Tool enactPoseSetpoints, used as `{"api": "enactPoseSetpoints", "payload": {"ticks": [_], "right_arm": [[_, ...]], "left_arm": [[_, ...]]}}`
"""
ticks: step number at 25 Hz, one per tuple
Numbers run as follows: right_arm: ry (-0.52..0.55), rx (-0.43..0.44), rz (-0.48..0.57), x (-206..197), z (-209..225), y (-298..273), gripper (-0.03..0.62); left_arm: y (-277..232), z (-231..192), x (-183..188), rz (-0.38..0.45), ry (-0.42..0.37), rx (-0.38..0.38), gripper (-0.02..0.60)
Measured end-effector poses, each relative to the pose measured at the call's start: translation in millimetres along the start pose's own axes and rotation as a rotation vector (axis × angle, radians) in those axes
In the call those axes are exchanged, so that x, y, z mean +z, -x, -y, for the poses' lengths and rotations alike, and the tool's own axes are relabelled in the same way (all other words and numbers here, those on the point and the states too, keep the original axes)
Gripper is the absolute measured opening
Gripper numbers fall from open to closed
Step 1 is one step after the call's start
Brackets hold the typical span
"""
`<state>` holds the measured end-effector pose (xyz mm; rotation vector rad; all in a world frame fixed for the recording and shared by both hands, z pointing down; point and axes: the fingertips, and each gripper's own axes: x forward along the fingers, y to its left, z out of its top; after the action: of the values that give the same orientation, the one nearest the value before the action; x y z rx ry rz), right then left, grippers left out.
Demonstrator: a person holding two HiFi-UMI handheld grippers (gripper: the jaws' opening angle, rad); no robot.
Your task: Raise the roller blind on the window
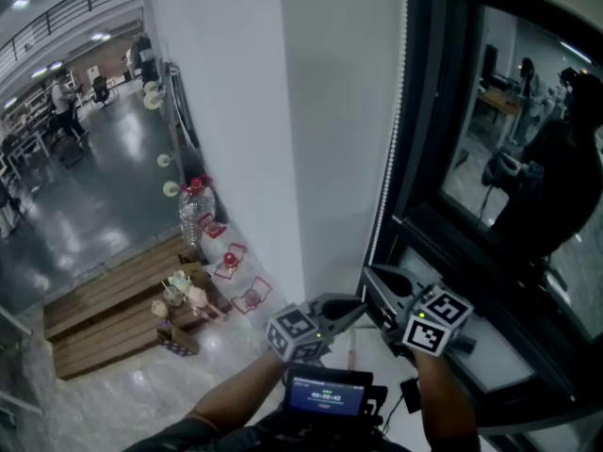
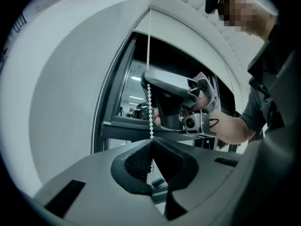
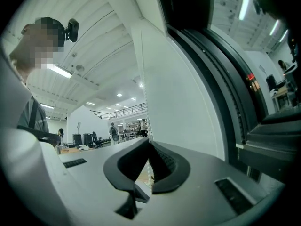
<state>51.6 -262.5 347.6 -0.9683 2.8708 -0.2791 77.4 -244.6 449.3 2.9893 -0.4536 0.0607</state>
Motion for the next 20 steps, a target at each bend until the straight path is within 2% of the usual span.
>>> {"api": "enactPoseSetpoints", "payload": {"ticks": [3,6,7,9,11,12,16,20], "right_arm": [[-0.038,-0.008,-0.022,-20,4,3,0.000],[-0.059,-0.009,-0.013,-24,6,5,0.000],[-0.053,-0.009,-0.016,-23,6,4,0.000],[-0.046,-0.009,-0.021,-23,6,3,0.000],[-0.048,-0.007,-0.019,-23,7,3,0.000],[-0.048,-0.006,-0.017,-22,7,3,0.000],[-0.044,0.006,-0.016,-22,4,0,0.000],[-0.039,0.011,-0.017,-24,4,-1,0.000]], "left_arm": [[2,0,-24,-0.052,0.040,-0.019,0.003],[10,-7,-33,-0.048,0.145,-0.057,0.002],[14,-9,-31,-0.048,0.151,-0.054,0.003],[22,-14,-28,-0.071,0.111,-0.023,0.007],[31,-18,-25,-0.095,0.084,0.006,0.079],[37,-20,-20,-0.090,0.084,0.016,0.102],[60,-26,16,-0.001,0.116,0.039,0.106],[71,-33,63,0.100,0.079,0.084,0.106]]}}
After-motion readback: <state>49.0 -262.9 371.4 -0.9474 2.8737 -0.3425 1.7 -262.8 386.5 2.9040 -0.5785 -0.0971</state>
